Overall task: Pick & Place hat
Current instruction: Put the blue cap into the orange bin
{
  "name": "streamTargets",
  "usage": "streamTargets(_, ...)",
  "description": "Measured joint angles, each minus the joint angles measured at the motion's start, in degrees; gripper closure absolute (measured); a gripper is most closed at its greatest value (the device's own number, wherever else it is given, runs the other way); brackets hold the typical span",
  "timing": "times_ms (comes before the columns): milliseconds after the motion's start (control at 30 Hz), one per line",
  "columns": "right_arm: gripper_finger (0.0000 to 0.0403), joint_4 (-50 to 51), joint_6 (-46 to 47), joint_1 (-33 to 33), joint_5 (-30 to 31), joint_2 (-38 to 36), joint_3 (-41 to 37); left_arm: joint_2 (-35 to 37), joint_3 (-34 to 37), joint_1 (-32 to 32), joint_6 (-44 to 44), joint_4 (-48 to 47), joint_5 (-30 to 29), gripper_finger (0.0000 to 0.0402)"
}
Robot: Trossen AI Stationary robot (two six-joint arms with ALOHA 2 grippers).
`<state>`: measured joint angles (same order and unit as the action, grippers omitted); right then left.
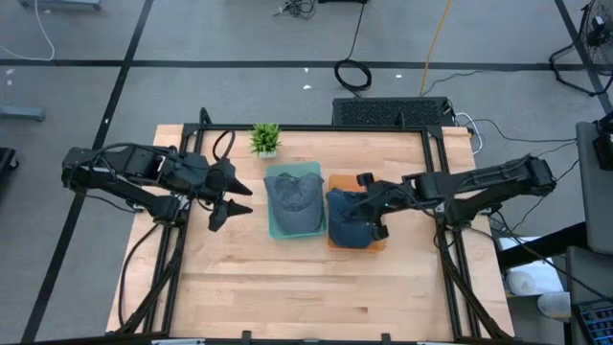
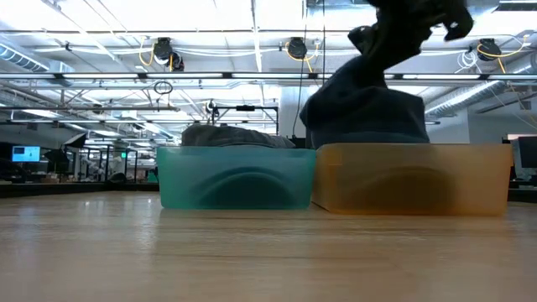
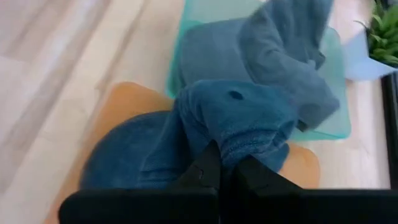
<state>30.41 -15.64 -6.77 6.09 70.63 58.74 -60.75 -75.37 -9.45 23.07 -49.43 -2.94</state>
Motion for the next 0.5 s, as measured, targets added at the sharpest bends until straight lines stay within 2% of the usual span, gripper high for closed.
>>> streamTargets(233, 0.0403, -5.86, 0.26, 3.62, 0.05, -0.02, -4.12, 0.00, 0.00, 0.07, -1.50, -0.02, -1.22, 0.0151)
streamTargets(300, 0.0397, -6.41, 0.89, 3.88, 1.71, -0.25, -4.16, 0.00, 0.00, 0.07, -1.33, -0.02, -1.18, 0.0151)
streamTargets(400, 0.0372, -6.23, 0.60, 3.42, 6.53, -1.73, -4.14, 0.00, 0.00, 0.07, -1.29, -0.04, -0.95, 0.0151)
streamTargets(500, 0.0328, -6.42, -0.27, 2.88, 8.63, -4.13, -4.16, 0.00, 0.00, 0.07, -1.29, -0.07, 0.56, 0.0151)
